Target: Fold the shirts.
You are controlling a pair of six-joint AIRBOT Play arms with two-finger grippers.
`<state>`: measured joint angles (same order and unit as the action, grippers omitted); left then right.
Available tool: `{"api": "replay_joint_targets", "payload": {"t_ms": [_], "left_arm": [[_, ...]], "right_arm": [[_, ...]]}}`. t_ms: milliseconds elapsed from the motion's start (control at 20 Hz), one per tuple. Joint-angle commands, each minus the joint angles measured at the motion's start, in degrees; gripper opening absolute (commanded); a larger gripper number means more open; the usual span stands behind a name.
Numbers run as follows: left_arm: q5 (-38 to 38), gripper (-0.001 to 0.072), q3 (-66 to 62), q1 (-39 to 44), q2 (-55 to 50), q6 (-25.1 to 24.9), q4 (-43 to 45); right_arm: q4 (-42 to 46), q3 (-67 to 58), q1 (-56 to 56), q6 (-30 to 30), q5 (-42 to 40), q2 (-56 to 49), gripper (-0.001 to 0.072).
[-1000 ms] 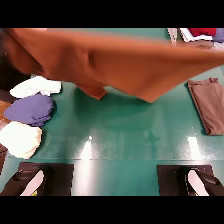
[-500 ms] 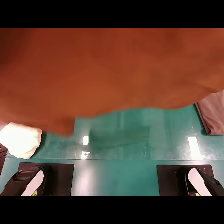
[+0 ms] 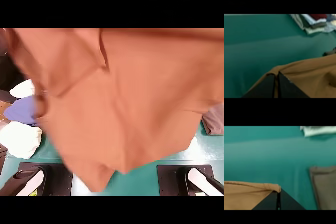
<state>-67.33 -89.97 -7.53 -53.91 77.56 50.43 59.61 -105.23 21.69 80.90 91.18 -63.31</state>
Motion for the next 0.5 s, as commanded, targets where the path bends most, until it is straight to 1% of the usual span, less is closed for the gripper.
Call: {"api": "replay_joint_targets", "payload": {"t_ms": [0,100,150,250,350,400,450], "left_arm": [[-0.5,0.0028,11.4,0.6,-10.0,-2.1,0.2],[1.4,0.0028,12.2,2.1,-18.3,-3.1,0.3],[3.8,0.0028,12.2,2.9,-21.9,-3.3,0.3],[11.9,0.0028,11.8,4.3,-28.2,-6.0,0.0],[19.8,0.0028,9.7,5.1,-32.8,-6.0,-0.8],[22.7,0.0028,8.2,5.2,-34.6,-6.2,-1.1],[24.9,0.0028,6.8,5.4,-35.9,-7.3,-1.4]], "right_arm": [[0.6,5.3,-5.5,0.5,1.4,-11.6,0.0013],[0.6,7.4,-8.6,1.7,-0.9,-19.2,0.0013],[0.6,8.0,-9.8,1.8,-2.5,-22.4,0.0013],[0.6,8.0,-12.0,1.8,-7.7,-28.4,0.0013],[0.5,5.9,-13.7,1.8,-14.4,-33.0,0.0013],[0.5,4.2,-14.5,1.8,-17.1,-34.9,0.0013],[0.6,2.5,-15.2,1.7,-19.1,-36.4,0.0013]]}}
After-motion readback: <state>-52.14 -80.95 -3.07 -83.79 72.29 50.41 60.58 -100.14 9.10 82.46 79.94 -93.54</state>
